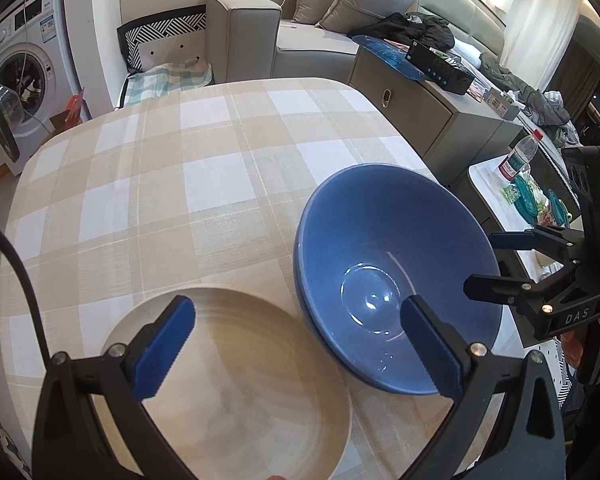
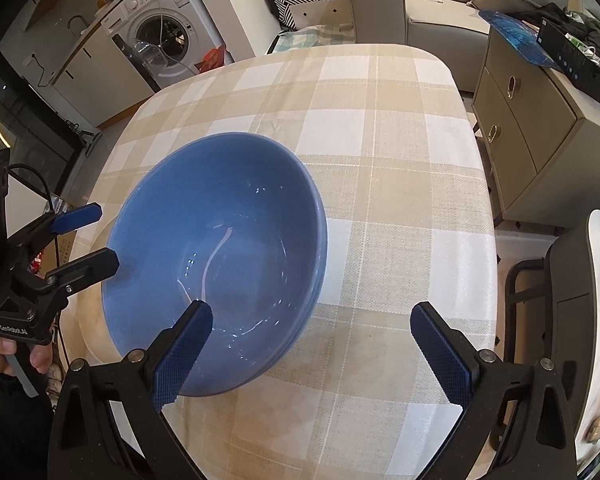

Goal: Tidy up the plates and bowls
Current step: 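Close both grippers on the rim of the stacked blue bowls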

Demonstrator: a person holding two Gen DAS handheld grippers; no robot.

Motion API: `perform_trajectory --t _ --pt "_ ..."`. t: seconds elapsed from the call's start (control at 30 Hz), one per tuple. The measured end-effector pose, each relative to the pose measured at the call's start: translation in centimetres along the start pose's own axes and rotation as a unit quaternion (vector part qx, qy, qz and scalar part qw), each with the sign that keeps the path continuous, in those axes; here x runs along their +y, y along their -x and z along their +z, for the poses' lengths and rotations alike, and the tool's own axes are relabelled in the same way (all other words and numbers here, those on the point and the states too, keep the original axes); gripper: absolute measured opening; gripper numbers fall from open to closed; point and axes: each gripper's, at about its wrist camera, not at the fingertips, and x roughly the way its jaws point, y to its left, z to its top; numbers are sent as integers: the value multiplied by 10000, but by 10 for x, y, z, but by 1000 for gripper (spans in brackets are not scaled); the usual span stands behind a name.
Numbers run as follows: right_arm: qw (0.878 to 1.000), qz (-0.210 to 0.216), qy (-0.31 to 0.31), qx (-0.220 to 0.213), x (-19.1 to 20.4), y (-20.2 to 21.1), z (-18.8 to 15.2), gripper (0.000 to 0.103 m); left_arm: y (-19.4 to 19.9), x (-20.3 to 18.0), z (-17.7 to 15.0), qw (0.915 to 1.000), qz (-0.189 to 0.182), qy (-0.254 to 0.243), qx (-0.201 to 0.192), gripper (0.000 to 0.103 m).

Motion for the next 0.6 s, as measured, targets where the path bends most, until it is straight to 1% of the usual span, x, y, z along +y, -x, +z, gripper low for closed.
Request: perform_trajectory --t 0.6 --pt "9996 -116 73 240 4 -25 4 101 -27 3 0 9996 83 86 268 103"
